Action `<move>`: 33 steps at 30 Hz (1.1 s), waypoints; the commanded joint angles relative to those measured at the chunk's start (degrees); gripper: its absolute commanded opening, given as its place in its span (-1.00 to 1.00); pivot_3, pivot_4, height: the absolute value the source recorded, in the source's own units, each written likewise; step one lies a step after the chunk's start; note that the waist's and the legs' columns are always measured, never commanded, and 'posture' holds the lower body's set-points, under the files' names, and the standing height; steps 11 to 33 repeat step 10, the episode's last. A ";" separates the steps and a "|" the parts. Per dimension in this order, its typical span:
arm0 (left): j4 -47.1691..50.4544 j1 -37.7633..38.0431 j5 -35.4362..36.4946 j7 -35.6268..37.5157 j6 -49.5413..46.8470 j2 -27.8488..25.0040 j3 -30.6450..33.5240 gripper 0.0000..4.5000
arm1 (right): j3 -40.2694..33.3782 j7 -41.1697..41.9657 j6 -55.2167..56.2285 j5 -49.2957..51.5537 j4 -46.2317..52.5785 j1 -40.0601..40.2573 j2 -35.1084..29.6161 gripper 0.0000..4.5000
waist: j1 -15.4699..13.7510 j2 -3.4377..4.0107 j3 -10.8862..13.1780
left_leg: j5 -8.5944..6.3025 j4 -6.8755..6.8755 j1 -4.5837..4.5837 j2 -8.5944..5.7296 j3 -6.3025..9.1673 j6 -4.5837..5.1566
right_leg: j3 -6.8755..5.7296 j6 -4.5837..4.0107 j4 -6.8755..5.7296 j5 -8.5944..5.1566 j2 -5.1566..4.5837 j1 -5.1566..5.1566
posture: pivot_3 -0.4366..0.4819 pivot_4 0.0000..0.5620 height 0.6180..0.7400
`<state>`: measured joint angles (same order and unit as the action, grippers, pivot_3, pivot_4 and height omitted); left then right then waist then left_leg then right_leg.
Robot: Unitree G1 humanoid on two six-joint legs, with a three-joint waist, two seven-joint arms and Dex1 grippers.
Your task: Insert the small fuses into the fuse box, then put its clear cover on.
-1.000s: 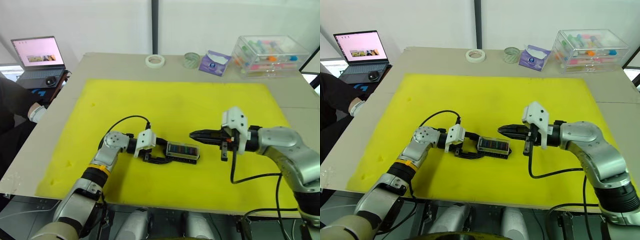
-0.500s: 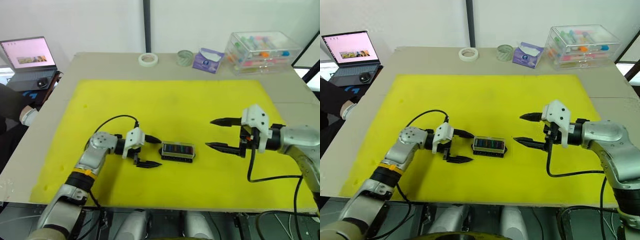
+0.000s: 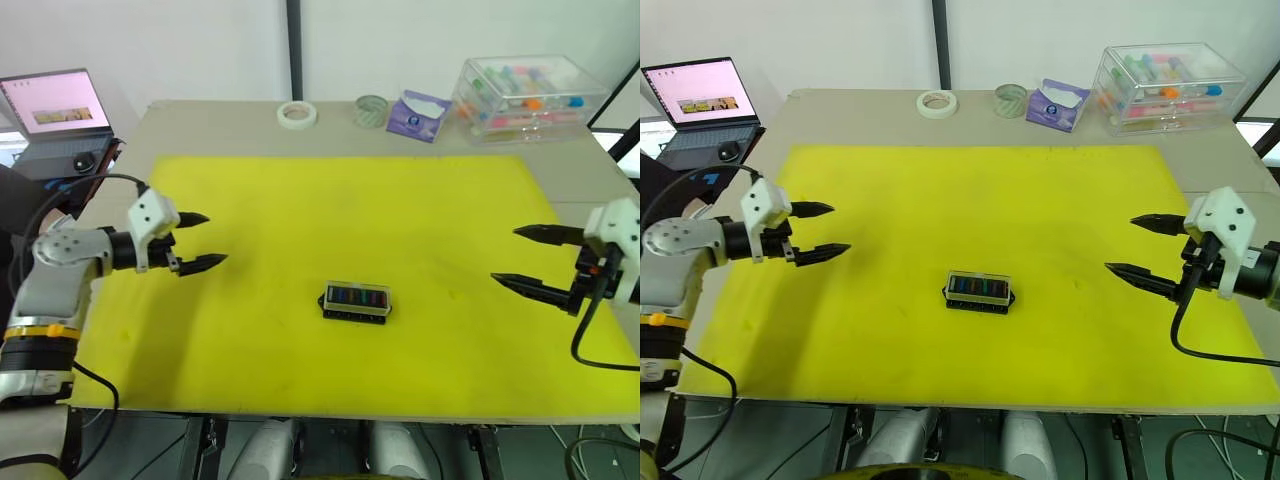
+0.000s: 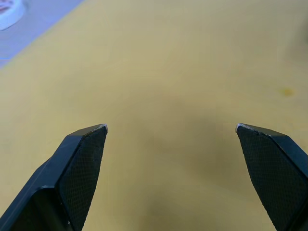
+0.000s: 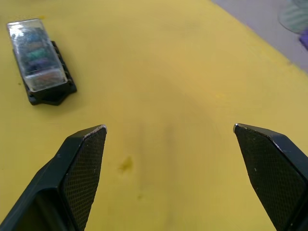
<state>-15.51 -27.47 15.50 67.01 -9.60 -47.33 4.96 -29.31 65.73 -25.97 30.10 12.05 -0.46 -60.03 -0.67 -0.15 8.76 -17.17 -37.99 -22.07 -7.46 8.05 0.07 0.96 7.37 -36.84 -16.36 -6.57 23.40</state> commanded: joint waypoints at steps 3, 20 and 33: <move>-2.25 -2.58 -0.64 -1.63 1.36 -1.35 1.88 1.00 | -2.00 0.33 1.12 0.06 0.02 -0.40 -0.74 0.99 | -0.05 0.00 0.01 | 0.01 0.00 -0.02 0.00 0.00 -0.01 | -0.01 0.00 -0.01 0.00 0.00 0.01 | -0.05 -0.47 1.00; -1.98 -2.36 -1.59 -2.13 1.81 -0.47 0.61 1.00 | -0.12 -0.30 1.58 -0.33 0.09 -0.69 -0.08 0.99 | -0.06 -0.01 0.01 | 0.01 -0.03 -0.08 -0.01 -0.01 -0.02 | -0.01 0.00 -0.03 0.00 -0.03 0.05 | -0.05 -0.47 1.00; -1.98 -2.36 -1.59 -2.13 1.81 -0.47 0.61 1.00 | -0.12 -0.30 1.58 -0.33 0.09 -0.69 -0.08 0.99 | -0.06 -0.01 0.01 | 0.01 -0.03 -0.08 -0.01 -0.01 -0.02 | -0.01 0.00 -0.03 0.00 -0.03 0.05 | -0.05 -0.47 1.00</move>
